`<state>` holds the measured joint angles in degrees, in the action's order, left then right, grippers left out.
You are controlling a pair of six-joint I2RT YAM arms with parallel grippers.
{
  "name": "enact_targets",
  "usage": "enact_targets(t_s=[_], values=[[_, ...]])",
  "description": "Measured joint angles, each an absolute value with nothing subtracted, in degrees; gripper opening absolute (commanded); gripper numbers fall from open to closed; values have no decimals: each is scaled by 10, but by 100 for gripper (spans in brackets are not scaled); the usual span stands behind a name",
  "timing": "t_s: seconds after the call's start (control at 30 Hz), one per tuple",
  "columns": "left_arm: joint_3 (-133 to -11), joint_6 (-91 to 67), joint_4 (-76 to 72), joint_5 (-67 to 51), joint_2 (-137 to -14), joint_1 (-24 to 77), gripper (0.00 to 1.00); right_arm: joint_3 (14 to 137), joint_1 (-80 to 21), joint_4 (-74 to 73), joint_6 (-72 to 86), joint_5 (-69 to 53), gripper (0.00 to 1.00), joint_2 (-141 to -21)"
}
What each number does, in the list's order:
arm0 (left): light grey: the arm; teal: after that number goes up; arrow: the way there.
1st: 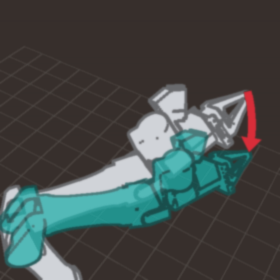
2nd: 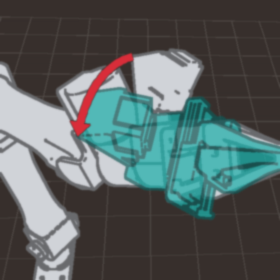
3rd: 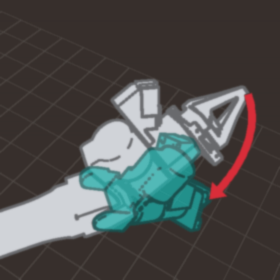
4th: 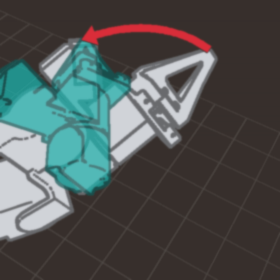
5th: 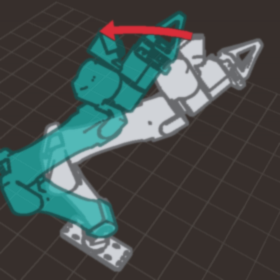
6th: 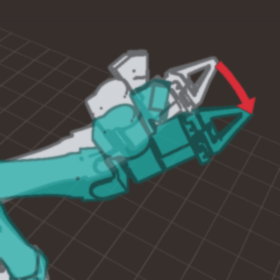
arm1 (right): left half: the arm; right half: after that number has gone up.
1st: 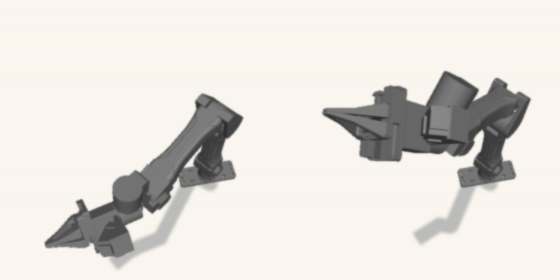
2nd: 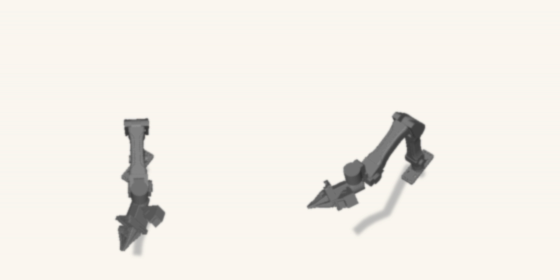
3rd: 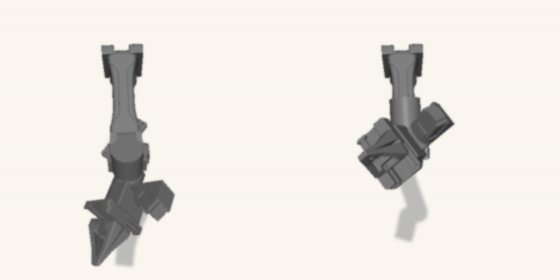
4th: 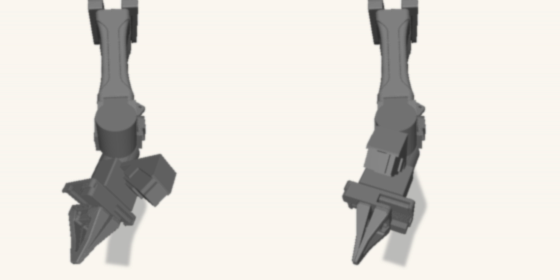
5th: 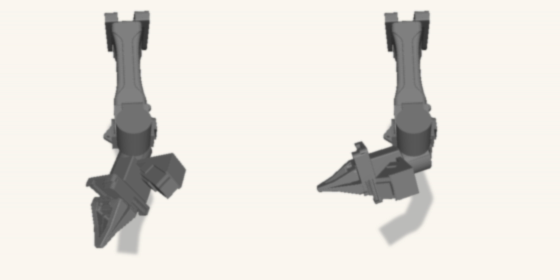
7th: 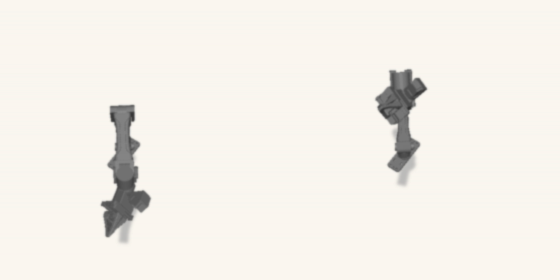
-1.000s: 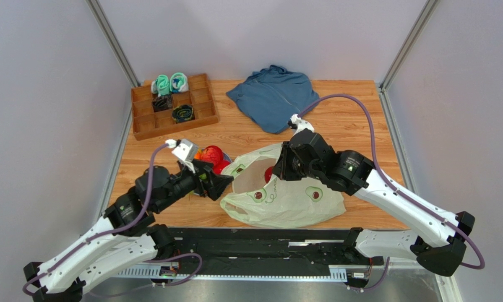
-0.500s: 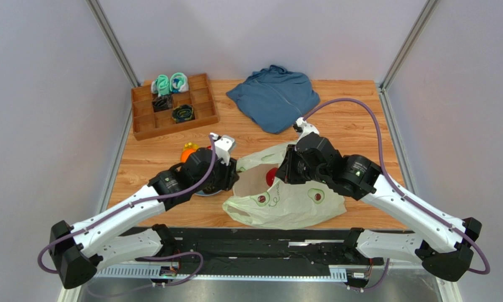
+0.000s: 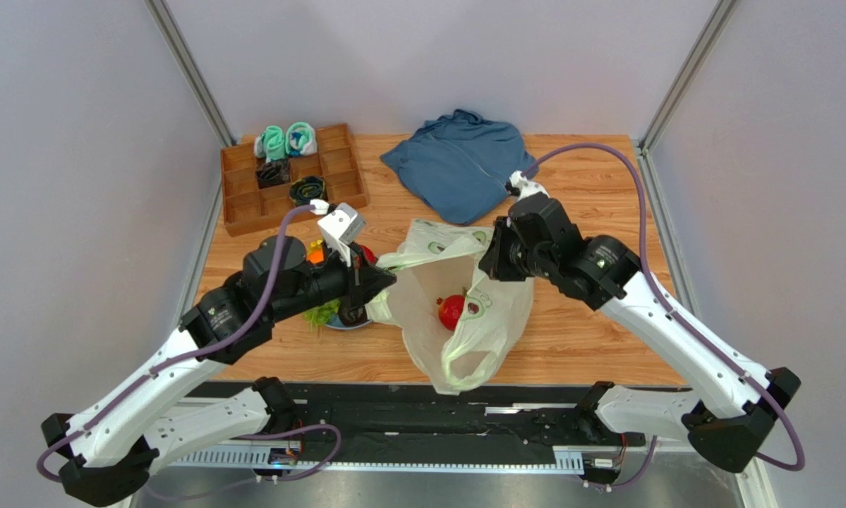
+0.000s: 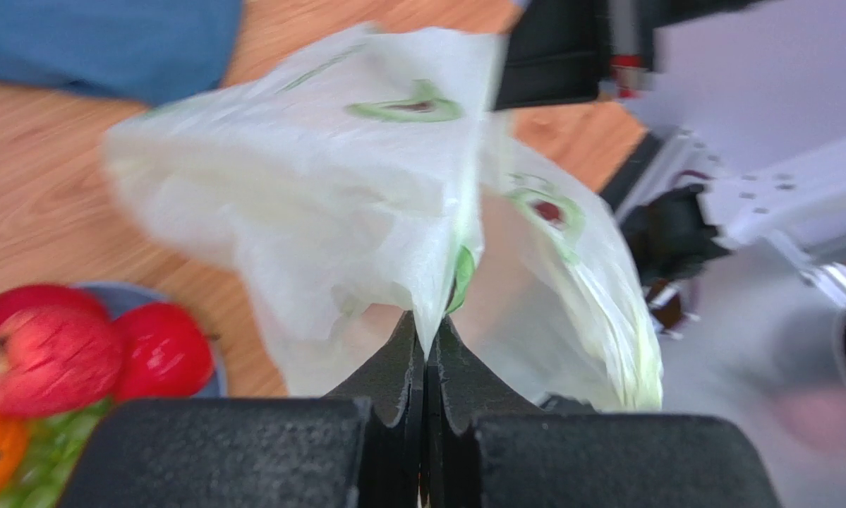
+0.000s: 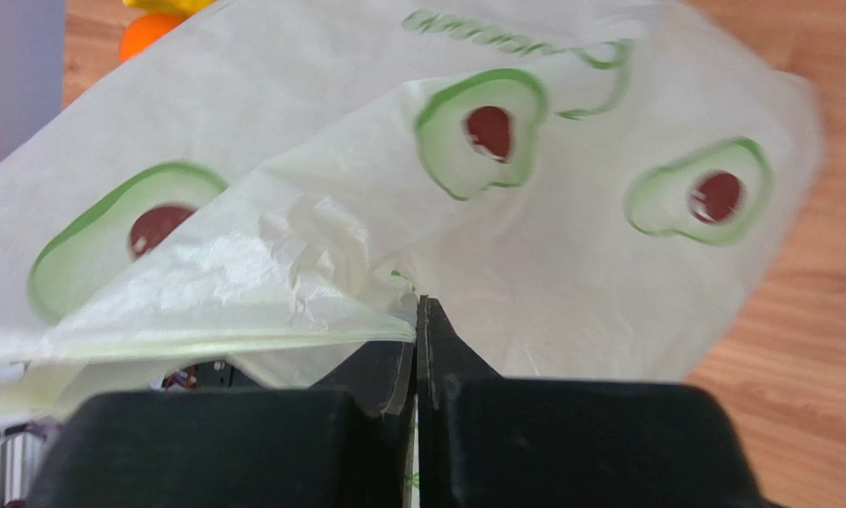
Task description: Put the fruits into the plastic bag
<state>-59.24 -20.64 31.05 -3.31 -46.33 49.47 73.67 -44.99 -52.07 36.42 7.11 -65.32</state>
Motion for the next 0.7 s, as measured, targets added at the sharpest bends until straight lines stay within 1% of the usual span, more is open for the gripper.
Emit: enact_targets(t_s=[0.07,0.13,0.17,0.23,0.27,0.3,0.37,0.5,0.67,0.7], values=[[-621,-216,307,-82,-475,496,0,766,-426,-520,340,65,1,-680],[-631,-230,306,-121,-497,495,0,793,-408,-523,317,66,11,-707],[-631,-234,307,-133,-508,495,0,802,-402,-528,309,70,22,-717],[-631,-244,312,-154,-534,495,0,823,-390,-546,292,82,40,-739],[-630,-248,316,-159,-550,495,0,828,-387,-552,286,86,58,-745],[-628,-251,320,-160,-562,495,0,831,-384,-558,279,89,66,-749],[-624,-257,333,-155,-577,495,0,830,-383,-572,272,89,77,-748],[-623,-269,342,-139,-581,495,0,807,-384,-586,266,76,85,-719],[-628,-286,345,-116,-588,495,0,757,-395,-621,293,59,100,-621],[-631,-289,346,-113,-592,495,0,752,-399,-629,303,57,100,-603]])
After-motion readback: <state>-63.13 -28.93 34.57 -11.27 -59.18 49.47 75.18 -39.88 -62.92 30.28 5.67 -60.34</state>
